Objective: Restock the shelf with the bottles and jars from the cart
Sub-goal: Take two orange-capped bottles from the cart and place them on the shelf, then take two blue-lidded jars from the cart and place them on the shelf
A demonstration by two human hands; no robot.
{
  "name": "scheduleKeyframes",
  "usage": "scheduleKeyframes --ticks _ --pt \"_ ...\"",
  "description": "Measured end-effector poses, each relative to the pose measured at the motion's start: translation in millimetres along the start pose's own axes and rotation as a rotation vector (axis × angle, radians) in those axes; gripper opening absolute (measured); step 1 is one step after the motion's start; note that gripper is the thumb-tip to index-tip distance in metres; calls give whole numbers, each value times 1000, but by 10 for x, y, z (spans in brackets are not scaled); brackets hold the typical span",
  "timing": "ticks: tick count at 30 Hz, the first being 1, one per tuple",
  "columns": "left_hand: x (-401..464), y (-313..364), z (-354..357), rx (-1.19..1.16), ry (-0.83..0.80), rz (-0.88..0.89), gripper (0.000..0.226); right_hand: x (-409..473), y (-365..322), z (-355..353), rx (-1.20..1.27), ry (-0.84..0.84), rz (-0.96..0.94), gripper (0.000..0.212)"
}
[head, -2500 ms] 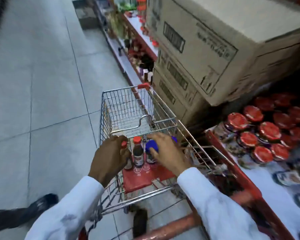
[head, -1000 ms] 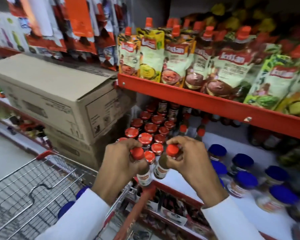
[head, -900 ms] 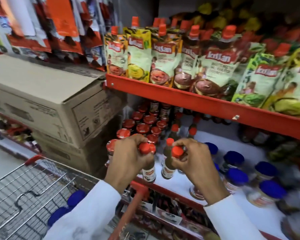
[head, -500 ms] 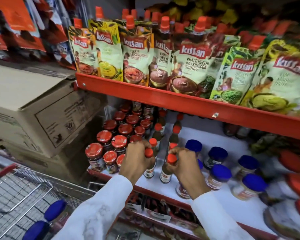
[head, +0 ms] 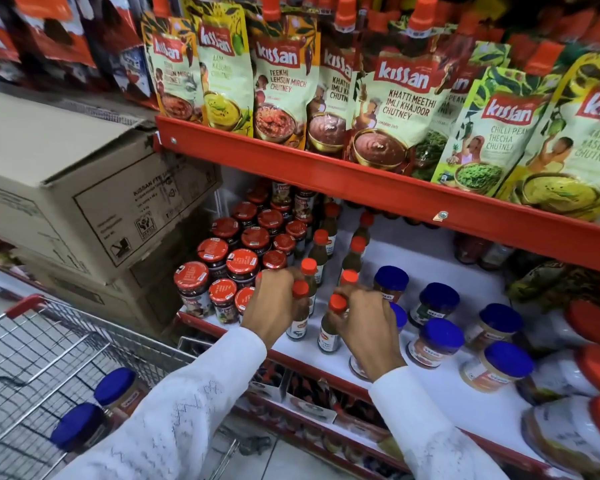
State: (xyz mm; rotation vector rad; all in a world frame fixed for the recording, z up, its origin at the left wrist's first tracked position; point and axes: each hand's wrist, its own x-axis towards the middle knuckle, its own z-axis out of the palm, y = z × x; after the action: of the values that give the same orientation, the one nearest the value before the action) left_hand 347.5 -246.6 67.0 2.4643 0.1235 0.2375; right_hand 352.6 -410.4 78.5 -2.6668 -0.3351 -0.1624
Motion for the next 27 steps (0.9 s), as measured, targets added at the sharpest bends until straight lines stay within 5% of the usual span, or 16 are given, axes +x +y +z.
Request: scheduleKeyframes --ticks 6,13,27 --pt "-147 -48 -205 4 -7 84 32 -101 -69 -49 -112 24 -4 15" --pt "-744 -402 -826 185 168 43 50 -210 -669 40 -139 19 -237 65" --pt "-2466 -2225 -1508 230 252 -564 53 -588 -2195 1674 -37 -469 -854 65"
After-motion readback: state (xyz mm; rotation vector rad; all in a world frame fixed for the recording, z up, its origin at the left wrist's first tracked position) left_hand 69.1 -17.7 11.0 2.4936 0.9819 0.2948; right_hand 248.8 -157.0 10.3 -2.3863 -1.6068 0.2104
